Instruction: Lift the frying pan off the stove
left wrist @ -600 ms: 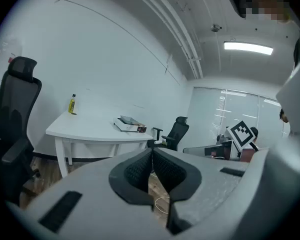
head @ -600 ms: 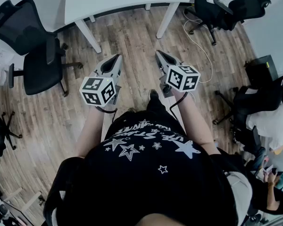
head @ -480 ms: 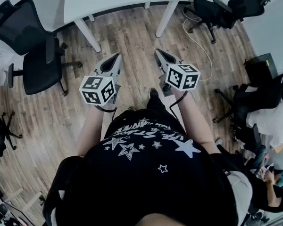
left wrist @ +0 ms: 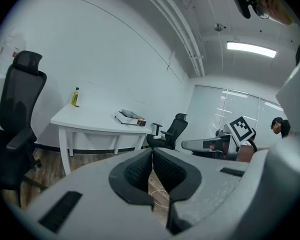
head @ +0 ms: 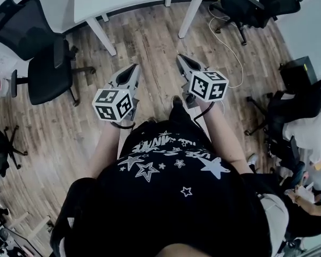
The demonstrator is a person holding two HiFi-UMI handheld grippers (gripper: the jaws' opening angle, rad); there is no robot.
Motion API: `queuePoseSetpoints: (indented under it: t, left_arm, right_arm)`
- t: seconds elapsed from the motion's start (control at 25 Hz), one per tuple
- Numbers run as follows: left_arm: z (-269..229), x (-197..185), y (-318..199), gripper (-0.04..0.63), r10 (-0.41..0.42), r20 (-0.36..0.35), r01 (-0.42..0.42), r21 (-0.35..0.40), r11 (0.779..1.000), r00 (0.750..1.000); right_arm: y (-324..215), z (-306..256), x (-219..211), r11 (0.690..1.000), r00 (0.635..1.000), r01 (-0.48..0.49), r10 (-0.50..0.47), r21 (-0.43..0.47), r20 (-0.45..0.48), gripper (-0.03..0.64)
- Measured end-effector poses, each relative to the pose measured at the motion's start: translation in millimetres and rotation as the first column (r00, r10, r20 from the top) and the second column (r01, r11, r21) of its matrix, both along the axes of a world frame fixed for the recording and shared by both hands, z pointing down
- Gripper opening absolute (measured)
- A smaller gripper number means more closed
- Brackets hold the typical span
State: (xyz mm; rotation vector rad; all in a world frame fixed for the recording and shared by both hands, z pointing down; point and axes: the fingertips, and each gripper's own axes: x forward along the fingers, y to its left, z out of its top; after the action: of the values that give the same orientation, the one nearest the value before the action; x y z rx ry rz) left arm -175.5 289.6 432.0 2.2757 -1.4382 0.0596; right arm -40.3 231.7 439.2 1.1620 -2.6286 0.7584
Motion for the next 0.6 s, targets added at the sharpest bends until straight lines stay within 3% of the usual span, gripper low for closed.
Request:
queuePoseSetpoints:
  t: [0.28,0.6]
  left_arm:
    - [9,3,4,0.012,0.009,-0.001,-0.009,-0.017,1.0,1.0]
    - [11,14,-44,0.012,-0.003,0.011,0.004,-0.026,1.0,1.0]
  right_arm:
    - [2,9,12,0.999,0.999,-0.043,0.043,-0.018,0.022,0.008]
    - [-44,25,29,0.995,0.994,-0.073,0.078,-0.071,0.072,0.008]
